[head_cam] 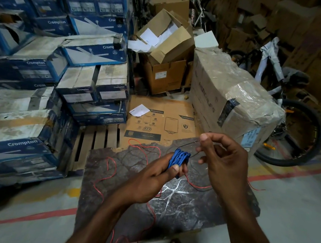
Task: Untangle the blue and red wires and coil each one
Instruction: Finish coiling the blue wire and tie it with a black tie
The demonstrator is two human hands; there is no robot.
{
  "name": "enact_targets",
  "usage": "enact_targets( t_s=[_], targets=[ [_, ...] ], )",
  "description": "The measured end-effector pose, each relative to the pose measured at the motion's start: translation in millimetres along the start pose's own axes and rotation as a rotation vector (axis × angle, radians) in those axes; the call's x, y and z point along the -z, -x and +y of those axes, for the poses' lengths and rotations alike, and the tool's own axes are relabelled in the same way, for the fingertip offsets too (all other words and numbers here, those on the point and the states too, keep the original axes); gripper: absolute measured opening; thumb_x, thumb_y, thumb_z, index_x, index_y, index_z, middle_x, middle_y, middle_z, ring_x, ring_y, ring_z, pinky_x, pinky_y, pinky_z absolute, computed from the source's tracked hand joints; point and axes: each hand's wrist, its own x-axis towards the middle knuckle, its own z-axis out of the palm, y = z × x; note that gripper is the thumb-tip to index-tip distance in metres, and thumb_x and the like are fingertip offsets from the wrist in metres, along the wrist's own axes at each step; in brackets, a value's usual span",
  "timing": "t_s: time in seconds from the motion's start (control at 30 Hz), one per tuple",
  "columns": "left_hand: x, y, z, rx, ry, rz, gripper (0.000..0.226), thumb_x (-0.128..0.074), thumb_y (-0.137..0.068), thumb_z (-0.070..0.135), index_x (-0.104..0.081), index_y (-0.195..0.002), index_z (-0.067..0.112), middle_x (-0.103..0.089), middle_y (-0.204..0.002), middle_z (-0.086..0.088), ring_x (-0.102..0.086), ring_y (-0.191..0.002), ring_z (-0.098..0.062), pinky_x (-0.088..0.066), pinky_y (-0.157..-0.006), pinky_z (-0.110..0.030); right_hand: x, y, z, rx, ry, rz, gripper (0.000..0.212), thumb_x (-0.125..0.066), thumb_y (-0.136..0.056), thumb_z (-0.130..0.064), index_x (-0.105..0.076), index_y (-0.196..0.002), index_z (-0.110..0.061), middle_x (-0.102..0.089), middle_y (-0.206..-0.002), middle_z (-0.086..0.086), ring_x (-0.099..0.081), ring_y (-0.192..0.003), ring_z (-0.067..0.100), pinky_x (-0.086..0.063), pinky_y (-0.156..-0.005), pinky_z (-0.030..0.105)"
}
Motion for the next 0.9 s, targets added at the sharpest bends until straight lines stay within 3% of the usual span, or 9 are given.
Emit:
enact_targets(
  t_s=[0.1, 0.23, 0.37, 0.5, 0.6, 0.77, 0.9],
  targets=[
    [-7.6, -1.3, -5.7, 0.014, 0.066, 0.072, 0.032, -0.043, -0.099, 0.036, -0.058, -0.106, 0.009, -0.059, -0.096, -0.005, -0.053, -0.089, -0.02, -0.044, -0.086, -0.041, -4.9, 1.5, 12.1, -0.015, -0.024, 0.025, 0.009, -0.068, -0.097, -0.018, -0.07, -0.09, -0.013, -0.074, -0.076, 0.006, -0.07, -0.065, 0.014, -0.058, -0.055, 0.026],
    [-23.9, -4.2, -19.0, 0.082, 0.085, 0.199, 0.033, -0.046, -0.094, 0.049, -0.062, -0.088, 0.021, -0.059, -0.083, 0.001, -0.053, -0.08, -0.017, -0.043, -0.081, -0.054, -13.1, 4.8, 24.0, -0.032, -0.053, 0.055, 0.008, -0.066, -0.098, -0.016, -0.069, -0.091, -0.013, -0.069, -0.078, 0.013, -0.068, -0.067, 0.013, -0.056, -0.05, 0.025],
    [-34.3, -6.5, -25.2, 0.088, 0.086, 0.323, 0.053, -0.043, -0.092, 0.071, -0.058, -0.076, 0.022, -0.054, -0.07, 0.004, -0.049, -0.068, -0.014, -0.041, -0.071, -0.039, -15.7, 5.7, 35.8, -0.037, -0.044, 0.074, 0.007, -0.065, -0.099, -0.016, -0.07, -0.094, -0.016, -0.069, -0.083, 0.006, -0.068, -0.063, 0.014, -0.054, -0.047, 0.026],
    [-37.3, -10.0, -31.9, 0.137, 0.015, 0.49, 0.059, -0.031, -0.089, 0.078, -0.056, -0.064, 0.031, -0.055, -0.061, 0.008, -0.05, -0.059, -0.01, -0.04, -0.064, -0.036, -18.8, 6.0, 42.9, -0.066, -0.046, 0.079, 0.006, -0.066, -0.098, -0.019, -0.069, -0.095, -0.015, -0.069, -0.084, -0.005, -0.068, -0.058, 0.016, -0.051, -0.043, 0.026],
    [-37.5, -9.4, -30.9, 0.173, -0.093, 0.551, 0.058, -0.026, -0.096, 0.068, -0.053, -0.061, 0.031, -0.054, -0.058, 0.009, -0.05, -0.056, -0.009, -0.04, -0.061, -0.034, -20.0, 5.6, 44.8, -0.058, -0.031, 0.07, 0.011, -0.066, -0.095, -0.028, -0.069, -0.095, -0.017, -0.068, -0.084, -0.005, -0.068, -0.055, 0.018, -0.052, -0.042, 0.029],
    [-37.4, -8.8, -27.9, 0.226, -0.066, 0.603, 0.054, -0.032, -0.106, 0.043, -0.054, -0.064, 0.017, -0.058, -0.06, 0.001, -0.054, -0.055, -0.007, -0.041, -0.057, -0.021, -21.6, 4.9, 45.5, -0.048, 0.015, 0.086, 0.008, -0.063, -0.101, -0.02, -0.067, -0.096, -0.017, -0.065, -0.081, -0.006, -0.067, -0.05, 0.018, -0.054, -0.042, 0.03],
    [-37.6, -11.9, -28.8, 0.274, -0.031, 0.605, 0.047, -0.036, -0.107, 0.031, -0.055, -0.067, 0.016, -0.059, -0.062, -0.002, -0.056, -0.053, -0.003, -0.043, -0.056, -0.018, -23.6, 2.0, 44.3, -0.109, -0.016, 0.097, 0.012, -0.063, -0.102, -0.019, -0.065, -0.097, -0.009, -0.063, -0.084, 0.008, -0.066, -0.051, 0.017, -0.055, -0.044, 0.027]
  ],
)
